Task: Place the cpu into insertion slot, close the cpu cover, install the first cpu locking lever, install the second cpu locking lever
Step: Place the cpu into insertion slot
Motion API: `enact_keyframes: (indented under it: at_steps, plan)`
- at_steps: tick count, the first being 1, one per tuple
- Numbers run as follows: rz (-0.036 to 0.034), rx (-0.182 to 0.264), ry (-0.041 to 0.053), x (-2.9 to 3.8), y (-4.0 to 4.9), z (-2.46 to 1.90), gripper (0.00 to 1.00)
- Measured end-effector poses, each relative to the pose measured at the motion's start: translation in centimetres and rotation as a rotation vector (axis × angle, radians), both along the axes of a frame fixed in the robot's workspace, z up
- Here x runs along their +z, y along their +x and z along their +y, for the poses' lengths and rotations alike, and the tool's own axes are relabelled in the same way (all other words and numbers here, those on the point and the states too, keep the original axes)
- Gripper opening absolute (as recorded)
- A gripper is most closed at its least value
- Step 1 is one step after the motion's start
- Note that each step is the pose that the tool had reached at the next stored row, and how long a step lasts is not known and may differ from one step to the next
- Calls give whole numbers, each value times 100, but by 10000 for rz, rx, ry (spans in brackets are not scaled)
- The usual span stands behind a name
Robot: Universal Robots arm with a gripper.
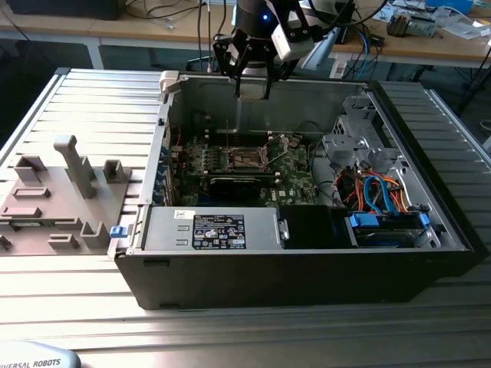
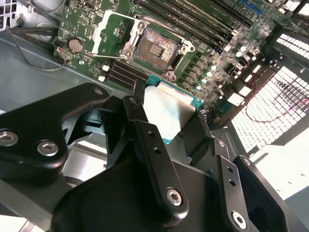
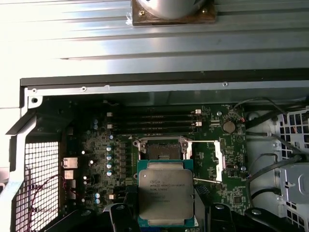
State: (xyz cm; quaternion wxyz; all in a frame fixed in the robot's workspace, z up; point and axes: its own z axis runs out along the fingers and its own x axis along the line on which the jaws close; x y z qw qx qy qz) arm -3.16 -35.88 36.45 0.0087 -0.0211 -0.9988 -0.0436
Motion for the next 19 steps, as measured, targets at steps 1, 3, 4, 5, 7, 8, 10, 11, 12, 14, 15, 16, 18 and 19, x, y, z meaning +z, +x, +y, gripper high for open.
enact_keyframes:
  at_steps: [1,3,4,5,7,8,10,11,12,14,15,16,18,19]
  plan:
    - [0,-19,-3,0,0,0,54]
    - [-1,-51,-9,0,0,0,54]
    - [0,-61,-10,0,0,0,54]
    - [0,-75,-12,0,0,0,54]
    - [0,-98,-15,0,0,0,54]
    - [0,-109,-16,-1,0,0,54]
    - [0,-132,-20,-1,0,0,54]
    - [0,-142,-23,-1,0,0,54]
    - [0,-152,-26,-1,0,0,54]
    - [0,-174,-36,-1,0,0,54]
    - [0,-187,-42,-1,0,0,54]
    - [1,-198,-45,-1,0,0,54]
    - [0,-225,-53,-1,0,0,54]
    - [0,-239,-59,-1,0,0,54]
